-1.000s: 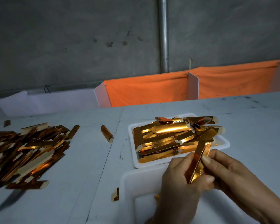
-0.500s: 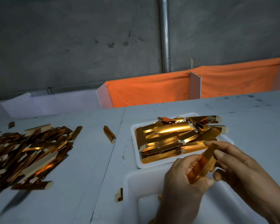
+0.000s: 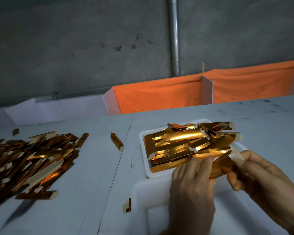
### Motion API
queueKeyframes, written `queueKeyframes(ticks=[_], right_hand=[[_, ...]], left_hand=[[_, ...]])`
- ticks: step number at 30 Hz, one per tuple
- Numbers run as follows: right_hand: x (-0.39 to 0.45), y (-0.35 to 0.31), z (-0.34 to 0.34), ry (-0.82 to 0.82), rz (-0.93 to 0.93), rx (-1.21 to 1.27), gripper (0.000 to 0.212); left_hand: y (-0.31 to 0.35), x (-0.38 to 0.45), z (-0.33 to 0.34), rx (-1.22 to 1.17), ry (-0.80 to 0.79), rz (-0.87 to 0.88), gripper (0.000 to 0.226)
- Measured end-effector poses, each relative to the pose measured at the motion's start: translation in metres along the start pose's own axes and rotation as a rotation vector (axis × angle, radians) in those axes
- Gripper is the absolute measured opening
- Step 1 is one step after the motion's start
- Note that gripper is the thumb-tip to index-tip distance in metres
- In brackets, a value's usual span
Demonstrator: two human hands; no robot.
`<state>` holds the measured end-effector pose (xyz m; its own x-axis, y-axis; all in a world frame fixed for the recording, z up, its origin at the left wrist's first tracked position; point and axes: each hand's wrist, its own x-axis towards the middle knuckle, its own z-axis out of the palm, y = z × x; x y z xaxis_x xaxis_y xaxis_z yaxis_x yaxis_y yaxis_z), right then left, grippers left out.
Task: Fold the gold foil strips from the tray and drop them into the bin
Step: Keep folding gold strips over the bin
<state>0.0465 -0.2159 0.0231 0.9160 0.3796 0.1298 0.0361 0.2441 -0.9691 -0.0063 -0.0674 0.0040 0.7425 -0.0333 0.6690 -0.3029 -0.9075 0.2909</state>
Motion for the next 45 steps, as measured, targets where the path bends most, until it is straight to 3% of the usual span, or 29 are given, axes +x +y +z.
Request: queueKeyframes(ticks=[5,9,14,18,26,31,34,41,45], right_hand=[[0.000,0.001,-0.001,-0.030,0.043,0.093,0.025],[0.001,0.001,-0.001,-0.081,0.094,0.158,0.026],[0.001,-0.001,0.000,-0.087,0.064,0.126,0.018],[0.001,0.000,0.000,-0.051,-0.008,0.083,0.016],[0.000,0.002,0.001,-0.033,-0.098,-0.067,0.016],[-0.001,0.002,0.002,-0.038,-0.127,-0.125,0.018],[-0.001,0.002,0.003,-0.043,-0.131,-0.174,0.017],[-0.003,-0.002,0.003,-0.021,-0.142,-0.204,0.017],[-0.006,-0.005,0.001,-0.079,-0.151,-0.189,0.058]], left_hand=[[0.003,0.003,0.002,0.096,0.050,0.066,0.060],[0.001,0.000,0.002,0.045,-0.003,0.036,0.052],[0.004,0.000,-0.011,-0.372,-0.209,-0.229,0.043],[0.004,0.004,-0.015,-0.585,-0.347,-0.400,0.051],[-0.008,0.003,-0.014,-0.704,-0.431,-0.515,0.047],[-0.013,0.002,-0.015,-0.720,-0.443,-0.493,0.040],[-0.014,0.003,-0.016,-0.695,-0.446,-0.444,0.049],[-0.003,0.008,-0.016,-0.287,-0.485,-0.126,0.060],[-0.002,0.007,-0.015,-0.303,-0.477,-0.098,0.059]])
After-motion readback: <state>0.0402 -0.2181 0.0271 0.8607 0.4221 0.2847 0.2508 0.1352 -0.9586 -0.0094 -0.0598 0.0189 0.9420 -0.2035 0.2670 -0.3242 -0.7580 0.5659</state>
